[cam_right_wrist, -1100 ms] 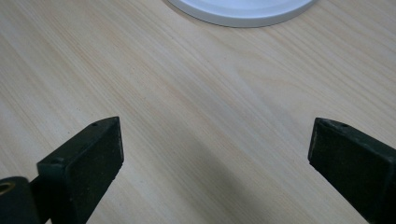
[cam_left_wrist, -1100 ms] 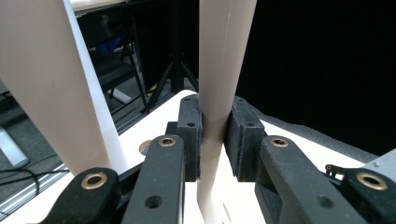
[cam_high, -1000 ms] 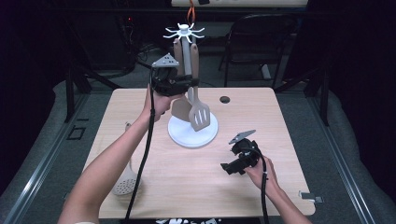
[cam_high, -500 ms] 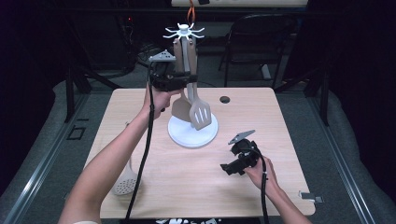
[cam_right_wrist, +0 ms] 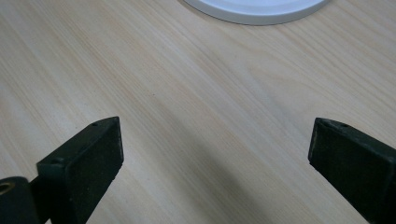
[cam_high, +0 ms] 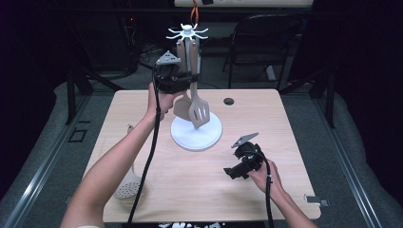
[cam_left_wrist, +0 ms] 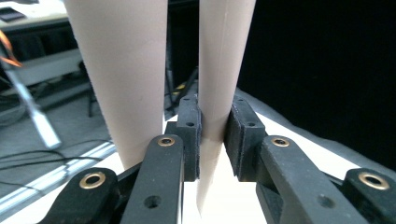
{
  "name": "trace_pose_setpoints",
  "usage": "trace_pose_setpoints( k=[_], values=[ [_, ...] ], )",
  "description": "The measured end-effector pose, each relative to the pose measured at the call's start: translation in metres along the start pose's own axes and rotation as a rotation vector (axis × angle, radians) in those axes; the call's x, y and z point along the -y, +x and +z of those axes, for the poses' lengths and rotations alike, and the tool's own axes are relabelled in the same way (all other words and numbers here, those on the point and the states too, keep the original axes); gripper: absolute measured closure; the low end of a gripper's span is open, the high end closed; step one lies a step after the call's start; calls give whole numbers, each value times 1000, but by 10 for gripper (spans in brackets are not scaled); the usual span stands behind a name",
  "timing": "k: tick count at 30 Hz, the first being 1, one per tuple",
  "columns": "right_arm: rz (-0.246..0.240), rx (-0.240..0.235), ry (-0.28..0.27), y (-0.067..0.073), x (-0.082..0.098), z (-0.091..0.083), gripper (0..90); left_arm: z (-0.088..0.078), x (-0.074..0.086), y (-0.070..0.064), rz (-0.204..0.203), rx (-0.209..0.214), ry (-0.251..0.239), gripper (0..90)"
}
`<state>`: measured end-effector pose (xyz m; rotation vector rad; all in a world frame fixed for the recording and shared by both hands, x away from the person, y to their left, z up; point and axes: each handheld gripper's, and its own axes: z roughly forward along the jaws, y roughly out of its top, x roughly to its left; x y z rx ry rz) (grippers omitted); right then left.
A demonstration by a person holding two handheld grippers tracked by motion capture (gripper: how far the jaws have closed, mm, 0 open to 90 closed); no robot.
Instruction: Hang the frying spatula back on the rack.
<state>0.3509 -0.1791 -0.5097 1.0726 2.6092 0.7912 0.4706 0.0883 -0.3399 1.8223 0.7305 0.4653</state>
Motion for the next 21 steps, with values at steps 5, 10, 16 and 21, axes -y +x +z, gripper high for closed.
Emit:
trace_pose_setpoints(
  k=[5,10,16,21],
  values=[
    [-3,-3,4,1,0,1,31,-1,1,-4,23,-27,-3,762],
    [-10,2,8,0,0,1,31,-4,3,-8,29,-46,1,746],
    [-12,1,11,0,0,1,33,-14,7,-15,81,-64,10,646],
    [-10,-3,11,2,-1,1,34,-19,11,-19,91,-69,7,556]
  ],
)
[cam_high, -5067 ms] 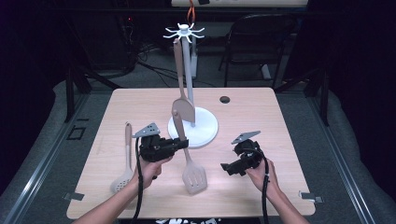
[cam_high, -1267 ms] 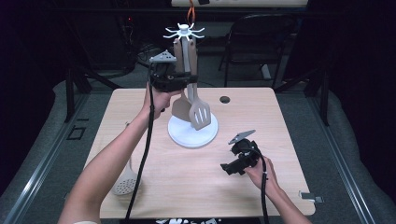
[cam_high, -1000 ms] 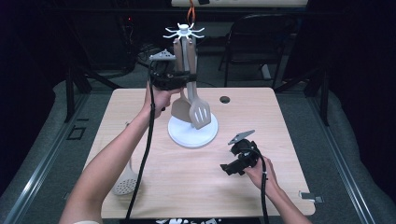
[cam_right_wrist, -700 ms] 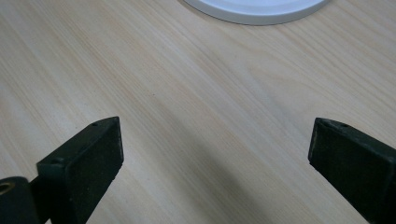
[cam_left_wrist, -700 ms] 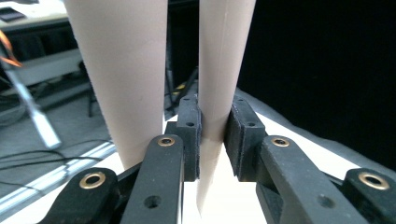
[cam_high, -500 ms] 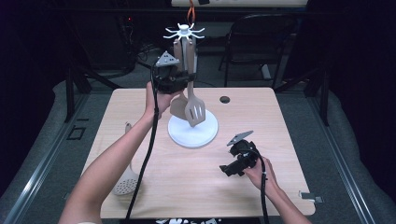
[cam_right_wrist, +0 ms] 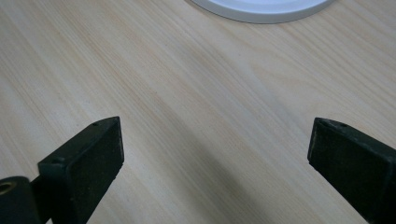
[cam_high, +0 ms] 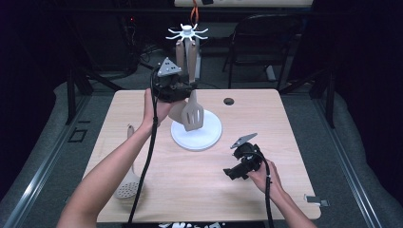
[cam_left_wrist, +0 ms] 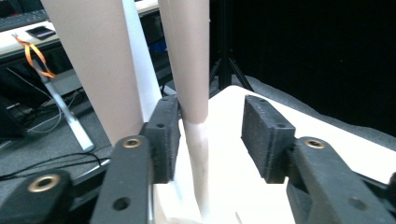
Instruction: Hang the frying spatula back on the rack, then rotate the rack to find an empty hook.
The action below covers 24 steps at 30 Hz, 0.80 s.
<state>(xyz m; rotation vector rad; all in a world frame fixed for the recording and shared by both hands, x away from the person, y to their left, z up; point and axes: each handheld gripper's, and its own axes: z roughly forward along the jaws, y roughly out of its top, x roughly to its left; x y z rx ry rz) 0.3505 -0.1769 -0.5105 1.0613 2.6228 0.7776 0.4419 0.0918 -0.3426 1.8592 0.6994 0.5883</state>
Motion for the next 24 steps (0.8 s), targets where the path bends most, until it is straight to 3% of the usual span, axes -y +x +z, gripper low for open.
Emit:
trace_pose_setpoints(
  k=[8,11,16,24],
  values=[
    [1,1,4,0,0,1,36,-10,6,-2,9,15,15,552],
    [-5,-1,8,0,-1,2,36,-16,6,1,5,13,-2,644],
    [-3,2,11,1,0,2,37,-26,3,8,4,-9,-26,884],
    [-8,3,13,1,-1,2,39,-42,-7,23,-1,-60,-56,900]
  ],
)
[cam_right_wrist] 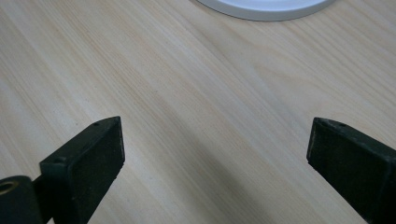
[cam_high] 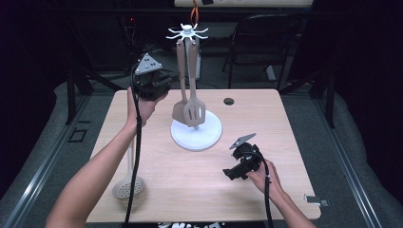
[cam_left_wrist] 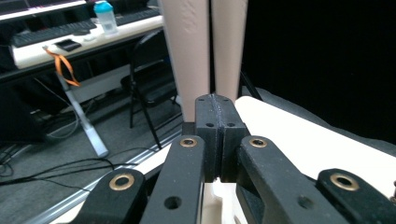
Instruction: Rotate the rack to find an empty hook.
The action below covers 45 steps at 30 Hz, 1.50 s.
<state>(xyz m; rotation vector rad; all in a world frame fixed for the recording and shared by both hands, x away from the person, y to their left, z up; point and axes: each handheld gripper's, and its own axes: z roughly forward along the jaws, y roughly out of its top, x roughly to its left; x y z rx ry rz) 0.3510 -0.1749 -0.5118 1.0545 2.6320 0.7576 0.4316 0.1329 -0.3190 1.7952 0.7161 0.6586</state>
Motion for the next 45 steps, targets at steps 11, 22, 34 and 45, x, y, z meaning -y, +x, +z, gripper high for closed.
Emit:
trace_pose_setpoints(
  k=[11,22,34,45],
  values=[
    [-10,0,8,0,0,2,40,-12,-28,15,16,-71,-58,900],
    [-21,11,19,0,0,2,42,-6,-53,16,30,-89,-89,900],
    [-33,12,20,0,1,1,43,6,-66,25,41,-155,-81,900],
    [-7,11,-15,0,2,3,43,11,-68,33,41,-179,-75,900]
  ],
)
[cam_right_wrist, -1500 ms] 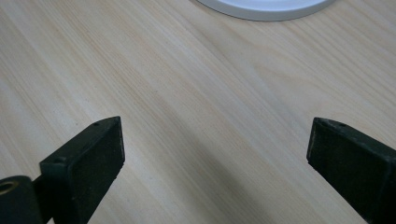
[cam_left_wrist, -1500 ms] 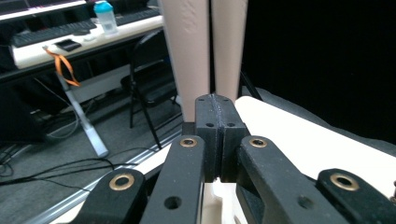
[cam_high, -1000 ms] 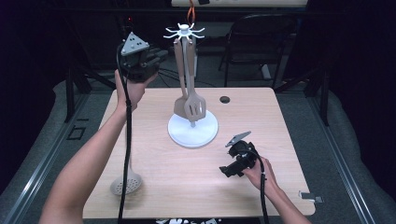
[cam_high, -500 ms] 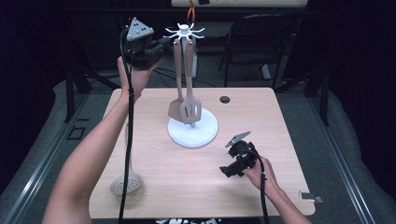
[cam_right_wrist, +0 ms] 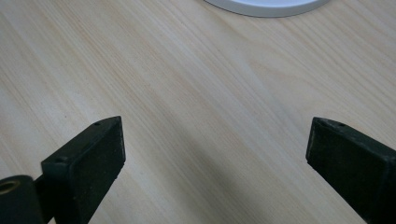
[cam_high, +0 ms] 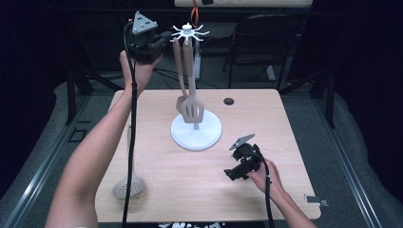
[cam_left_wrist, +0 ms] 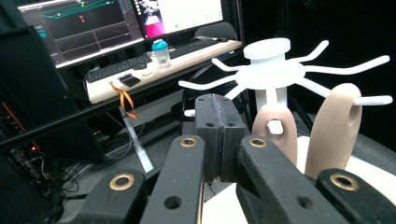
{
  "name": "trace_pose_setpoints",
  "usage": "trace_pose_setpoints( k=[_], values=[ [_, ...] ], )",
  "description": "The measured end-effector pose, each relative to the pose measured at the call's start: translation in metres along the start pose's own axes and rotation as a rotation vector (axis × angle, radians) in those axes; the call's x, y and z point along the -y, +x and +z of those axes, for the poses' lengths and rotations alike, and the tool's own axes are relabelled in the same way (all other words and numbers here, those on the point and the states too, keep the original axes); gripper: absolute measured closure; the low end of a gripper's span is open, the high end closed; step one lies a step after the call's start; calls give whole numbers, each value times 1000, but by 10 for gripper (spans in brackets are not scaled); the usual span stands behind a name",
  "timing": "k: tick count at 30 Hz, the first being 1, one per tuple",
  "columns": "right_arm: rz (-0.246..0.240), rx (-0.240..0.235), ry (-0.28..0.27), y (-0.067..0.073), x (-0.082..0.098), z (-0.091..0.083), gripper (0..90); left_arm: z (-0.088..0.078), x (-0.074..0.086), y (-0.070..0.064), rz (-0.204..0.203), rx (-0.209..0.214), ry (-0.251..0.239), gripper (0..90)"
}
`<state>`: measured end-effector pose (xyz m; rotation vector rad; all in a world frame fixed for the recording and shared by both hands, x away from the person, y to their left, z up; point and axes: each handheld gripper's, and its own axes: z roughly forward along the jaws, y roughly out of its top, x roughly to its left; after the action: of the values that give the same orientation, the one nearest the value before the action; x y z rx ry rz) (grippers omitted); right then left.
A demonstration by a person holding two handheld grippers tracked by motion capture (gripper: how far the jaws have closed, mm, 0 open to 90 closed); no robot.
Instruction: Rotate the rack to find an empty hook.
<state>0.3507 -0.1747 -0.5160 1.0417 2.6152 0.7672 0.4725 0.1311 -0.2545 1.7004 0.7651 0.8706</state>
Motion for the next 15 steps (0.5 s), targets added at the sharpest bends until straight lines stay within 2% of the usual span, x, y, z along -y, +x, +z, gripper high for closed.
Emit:
trace_pose_setpoints(
  k=[2,4,7,15],
  values=[
    [-23,4,10,-1,-1,-3,41,-1,1,0,3,3,2,900],
    [-4,5,-17,1,0,-2,41,-4,2,-1,-3,10,-2,900],
    [-27,5,18,-2,-1,-3,38,-9,3,-1,-4,16,-8,900],
    [-24,6,19,-1,-1,-2,38,-25,12,-7,11,46,-8,900]
  ],
)
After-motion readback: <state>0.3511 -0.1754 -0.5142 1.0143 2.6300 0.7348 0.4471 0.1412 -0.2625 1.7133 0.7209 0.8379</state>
